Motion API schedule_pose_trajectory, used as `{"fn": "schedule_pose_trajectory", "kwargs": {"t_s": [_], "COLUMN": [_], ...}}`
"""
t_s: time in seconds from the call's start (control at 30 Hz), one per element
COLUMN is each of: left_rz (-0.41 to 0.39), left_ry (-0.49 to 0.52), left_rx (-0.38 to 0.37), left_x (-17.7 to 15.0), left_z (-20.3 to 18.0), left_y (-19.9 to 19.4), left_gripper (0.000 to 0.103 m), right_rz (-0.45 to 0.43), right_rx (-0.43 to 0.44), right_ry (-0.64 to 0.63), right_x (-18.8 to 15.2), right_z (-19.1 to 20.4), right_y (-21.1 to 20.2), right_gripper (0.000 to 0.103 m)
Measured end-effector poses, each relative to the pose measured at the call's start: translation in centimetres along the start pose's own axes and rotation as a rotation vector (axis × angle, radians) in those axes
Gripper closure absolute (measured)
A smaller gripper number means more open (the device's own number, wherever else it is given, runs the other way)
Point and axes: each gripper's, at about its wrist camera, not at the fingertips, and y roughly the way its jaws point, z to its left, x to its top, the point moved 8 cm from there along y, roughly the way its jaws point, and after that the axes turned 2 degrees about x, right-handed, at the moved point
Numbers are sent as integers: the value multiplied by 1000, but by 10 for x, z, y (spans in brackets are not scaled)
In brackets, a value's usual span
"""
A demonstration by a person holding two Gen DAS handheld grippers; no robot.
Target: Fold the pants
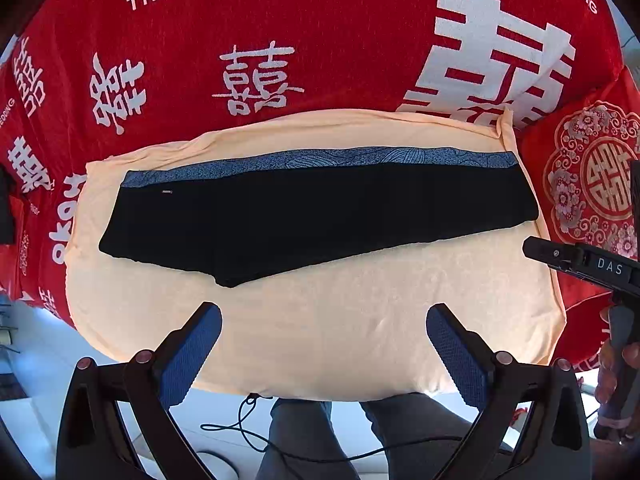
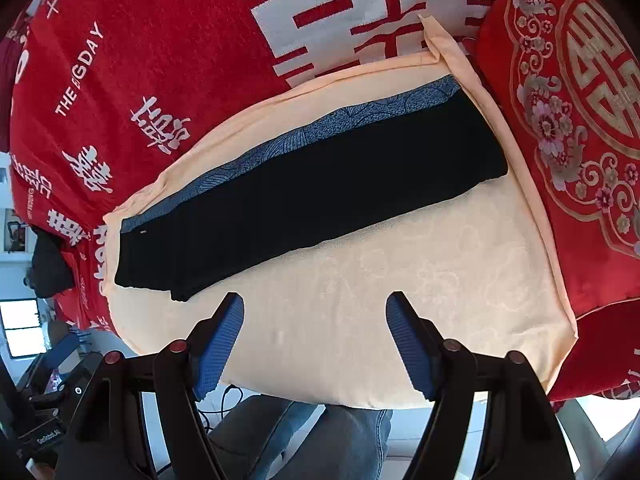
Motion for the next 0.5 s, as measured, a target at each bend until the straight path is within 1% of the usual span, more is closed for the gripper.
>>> {"fn": "schedule_pose_trajectory", "kwargs": {"t_s": [0.37,0.5], "left_rz": [24,65], "left_ry": [11,22], "left_rx": [27,37], "left_x": [-5,-8], "left_z": [-2,-3], "left_y": [8,27], "left_gripper": [0,0], "right_rz": [-12,-26], "right_rx": [19,30], "right_ry": [45,101], "right_x": [0,-3], "right_z": [-21,-40], "right_y": [7,14], "right_gripper": [26,26]}}
